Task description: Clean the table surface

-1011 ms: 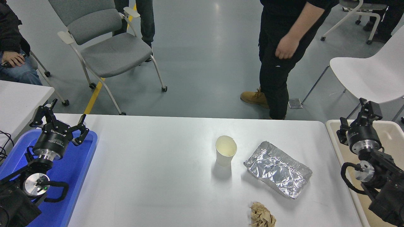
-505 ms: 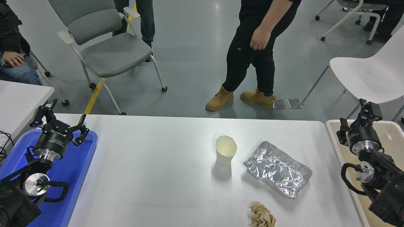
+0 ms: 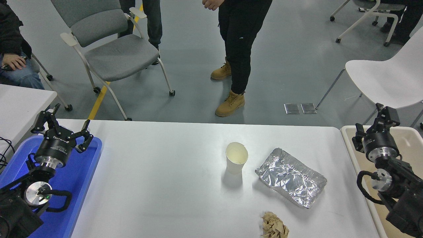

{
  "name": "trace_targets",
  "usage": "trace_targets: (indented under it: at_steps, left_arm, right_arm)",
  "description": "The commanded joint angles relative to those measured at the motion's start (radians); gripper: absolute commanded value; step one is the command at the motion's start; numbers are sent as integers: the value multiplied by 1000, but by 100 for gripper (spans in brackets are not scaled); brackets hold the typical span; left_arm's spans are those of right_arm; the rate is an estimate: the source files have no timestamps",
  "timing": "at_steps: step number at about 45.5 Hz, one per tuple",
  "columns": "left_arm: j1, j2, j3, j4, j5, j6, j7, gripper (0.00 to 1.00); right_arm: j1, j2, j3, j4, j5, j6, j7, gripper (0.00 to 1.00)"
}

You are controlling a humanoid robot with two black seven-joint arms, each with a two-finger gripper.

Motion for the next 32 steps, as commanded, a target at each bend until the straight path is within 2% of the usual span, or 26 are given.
trace_targets:
  at_steps: [1, 17, 22, 32]
  left_arm:
    - [0, 0, 0, 0, 0, 0, 0, 100]
    - [0, 0, 1, 0, 0, 0, 0, 100]
    - [0, 0, 0, 0, 0, 0, 0, 100]
    - [0, 0, 0, 0, 0, 0, 0, 100]
  right_arm:
    - [10, -13, -99, -2, -3, -3, 0, 99]
    - [75, -154, -346, 15, -3, 11, -2, 99]
    - [145, -226, -546, 16, -6, 20, -2, 99]
    - [306, -275, -1024, 16, -9, 66, -2, 99]
